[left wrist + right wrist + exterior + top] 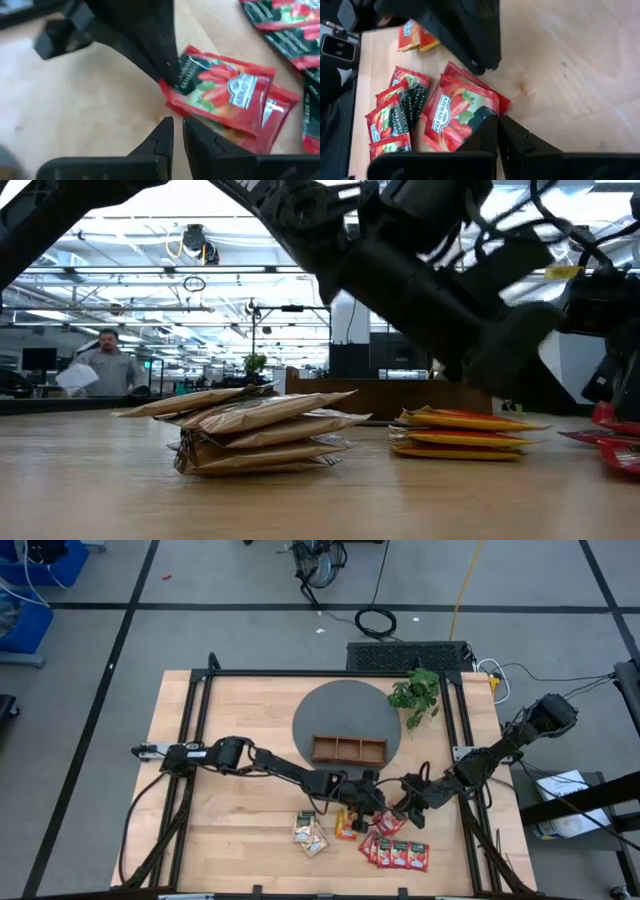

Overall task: Pick & Place Tea
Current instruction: Put the red tea bag into the left section of the wooden organiser

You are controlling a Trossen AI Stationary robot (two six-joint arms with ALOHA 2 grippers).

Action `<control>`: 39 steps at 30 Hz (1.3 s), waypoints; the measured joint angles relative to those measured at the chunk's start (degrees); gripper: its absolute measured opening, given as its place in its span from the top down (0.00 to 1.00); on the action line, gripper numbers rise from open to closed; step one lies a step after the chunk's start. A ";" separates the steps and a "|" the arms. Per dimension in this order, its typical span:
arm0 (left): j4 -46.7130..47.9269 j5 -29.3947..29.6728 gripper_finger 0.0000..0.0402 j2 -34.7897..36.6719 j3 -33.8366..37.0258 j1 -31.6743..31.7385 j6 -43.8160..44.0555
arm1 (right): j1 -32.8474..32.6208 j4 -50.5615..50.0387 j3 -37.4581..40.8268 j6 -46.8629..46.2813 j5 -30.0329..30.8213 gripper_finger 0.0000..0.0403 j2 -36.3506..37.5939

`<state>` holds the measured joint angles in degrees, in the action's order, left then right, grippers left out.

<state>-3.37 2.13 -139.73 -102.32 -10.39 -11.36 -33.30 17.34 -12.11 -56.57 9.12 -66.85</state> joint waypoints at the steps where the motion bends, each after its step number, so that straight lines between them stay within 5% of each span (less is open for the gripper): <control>1: 1.06 0.49 0.88 0.76 0.00 0.00 -0.37 | 0.19 -0.65 -0.58 1.16 -0.09 1.00 0.40; 16: 22.33 0.92 0.88 11.20 -0.09 -2.43 1.62 | 1.83 -42.00 -25.31 19.95 6.24 1.00 4.05; 32: 12.90 20.88 0.86 11.18 -0.09 -4.38 -2.79 | 1.82 -44.03 -27.70 37.02 12.40 1.00 1.55; 39: 11.92 17.02 0.66 11.19 -0.09 -1.61 3.34 | 0.48 -43.66 -27.70 39.39 15.05 1.00 -0.05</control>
<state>8.55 19.15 -128.54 -102.41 -12.00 -8.01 -32.82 -26.33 -39.81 -17.19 24.17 -66.89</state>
